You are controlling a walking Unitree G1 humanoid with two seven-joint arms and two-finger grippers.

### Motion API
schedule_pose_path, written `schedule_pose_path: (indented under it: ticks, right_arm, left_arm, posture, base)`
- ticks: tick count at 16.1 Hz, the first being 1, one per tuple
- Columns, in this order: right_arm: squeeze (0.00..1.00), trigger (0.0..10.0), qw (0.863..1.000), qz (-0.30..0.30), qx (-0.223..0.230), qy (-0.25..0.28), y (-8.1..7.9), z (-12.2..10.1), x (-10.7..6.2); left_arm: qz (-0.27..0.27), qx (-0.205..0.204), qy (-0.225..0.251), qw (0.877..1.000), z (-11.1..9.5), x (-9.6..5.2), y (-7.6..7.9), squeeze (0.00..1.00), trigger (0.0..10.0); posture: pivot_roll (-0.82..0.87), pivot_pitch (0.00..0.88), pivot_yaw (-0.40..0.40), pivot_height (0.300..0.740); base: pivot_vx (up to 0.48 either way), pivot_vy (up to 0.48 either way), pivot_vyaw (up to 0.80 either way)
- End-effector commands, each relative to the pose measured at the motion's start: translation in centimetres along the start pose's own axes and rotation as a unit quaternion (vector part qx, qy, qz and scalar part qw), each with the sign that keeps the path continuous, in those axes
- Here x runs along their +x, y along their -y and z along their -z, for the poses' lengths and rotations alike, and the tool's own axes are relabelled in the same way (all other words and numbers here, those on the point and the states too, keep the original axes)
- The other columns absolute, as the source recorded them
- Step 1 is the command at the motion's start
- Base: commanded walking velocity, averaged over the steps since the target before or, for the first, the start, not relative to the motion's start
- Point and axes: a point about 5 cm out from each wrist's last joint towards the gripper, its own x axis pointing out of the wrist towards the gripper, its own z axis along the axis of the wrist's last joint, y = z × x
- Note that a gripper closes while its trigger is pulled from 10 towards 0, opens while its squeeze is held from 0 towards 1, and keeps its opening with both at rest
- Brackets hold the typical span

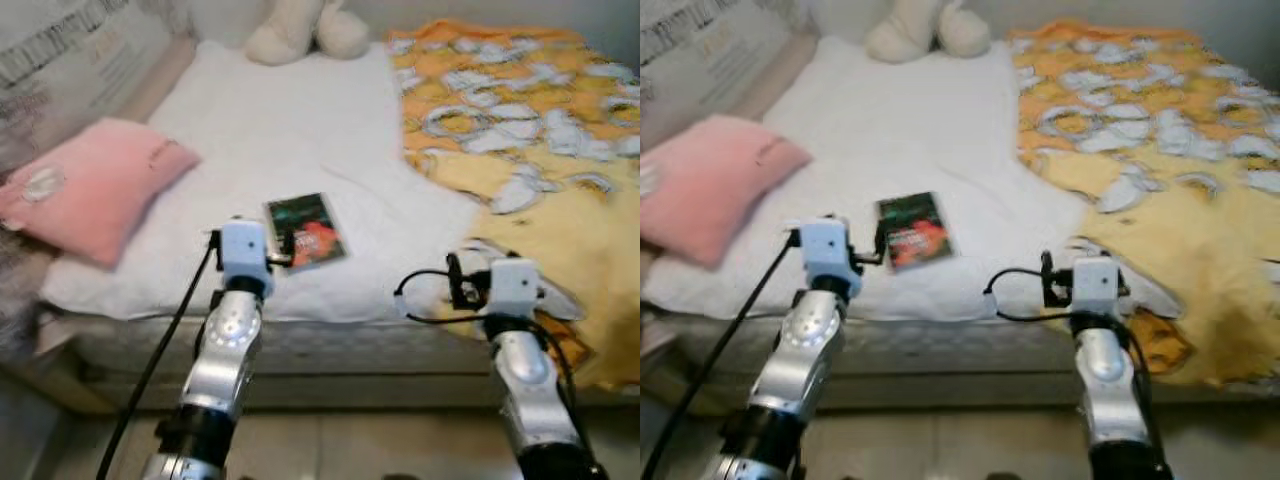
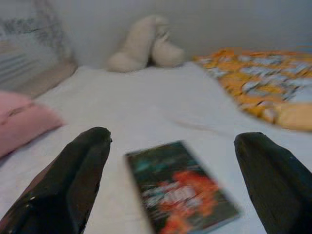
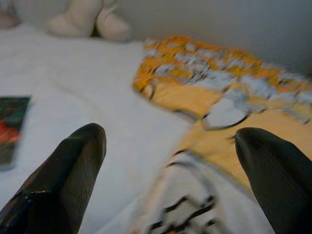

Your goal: Clean up the room

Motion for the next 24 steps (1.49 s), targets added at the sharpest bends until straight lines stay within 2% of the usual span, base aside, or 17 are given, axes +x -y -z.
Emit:
schedule_pose_path:
  ticks: [1,3,4,6,8,10,13,16,18,24]
  right_arm:
    - [1.00,10.0,1.000,-0.019,0.004,0.015,-1.1,-0.6,0.2]
    - [1.00,10.0,0.999,-0.034,-0.023,0.008,-1.5,-0.6,0.5]
    - [0.00,10.0,0.999,-0.032,-0.016,-0.012,-1.7,-0.3,0.7]
    - [0.00,10.0,0.999,-0.032,-0.008,-0.013,-1.6,-0.2,0.5]
    - [0.00,10.0,1.000,-0.020,-0.002,-0.024,-1.3,0.2,0.1]
    - [0.00,10.0,0.999,-0.002,0.027,-0.034,-0.9,0.6,-0.3]
    - [0.00,10.0,0.996,0.013,0.056,-0.062,-0.8,1.7,-1.0]
    - [0.00,10.0,0.997,0.005,0.048,-0.053,-0.8,1.9,-1.6]
    - [0.00,10.0,0.998,0.006,0.044,-0.054,-0.8,1.8,-1.3]
    - [0.00,10.0,0.999,-0.003,0.029,-0.045,-0.9,1.4,-0.8]
  left_arm:
    - [-0.008,0.011,0.000,1.000,0.1,0.1,-1.0,1.00,10.0]
    - [0.002,0.012,0.001,1.000,0.1,0.3,-0.7,1.00,10.0]
    - [0.000,0.017,-0.009,1.000,0.5,0.8,-0.8,0.00,10.0]
    - [-0.011,0.009,-0.034,0.999,1.2,1.0,-1.3,0.00,10.0]
    - [-0.018,-0.017,-0.043,0.999,1.6,1.1,-1.6,0.00,10.0]
    - [-0.030,-0.026,-0.050,0.998,1.9,1.1,-1.9,0.00,10.0]
    - [-0.020,-0.023,-0.053,0.998,2.2,1.3,-1.7,0.00,10.0]
    - [-0.007,-0.020,-0.064,0.998,2.5,1.9,-1.8,0.00,10.0]
    - [0.005,-0.017,-0.060,0.998,2.4,2.2,-1.7,0.00,10.0]
    - [0.019,-0.011,-0.051,0.998,2.7,1.9,-1.4,0.00,10.0]
  posture:
    - [-0.17,0.000,0.054,0.740]
    - [-0.17,0.000,0.054,0.740]
    - [-0.18,0.000,0.056,0.740]
    - [-0.18,0.000,0.056,0.740]
    - [-0.19,0.000,0.055,0.740]
    - [-0.19,0.000,0.054,0.740]
    - [-0.19,0.000,0.054,0.740]
    - [-0.20,0.000,0.064,0.740]
    - [-0.21,0.000,0.074,0.740]
    - [-0.21,0.000,0.070,0.740]
  base:
    - [0.000,-0.442,0.00]
    - [0.120,-0.426,0.00]
    - [0.000,0.000,-0.65]
    - [0.000,0.000,-0.63]
    - [0.000,0.000,-0.63]
    - [0.000,0.000,-0.63]
    - [0.000,0.000,-0.63]
    - [0.294,0.000,-0.65]
    - [0.467,0.000,0.00]
    - [0.469,0.000,0.00]
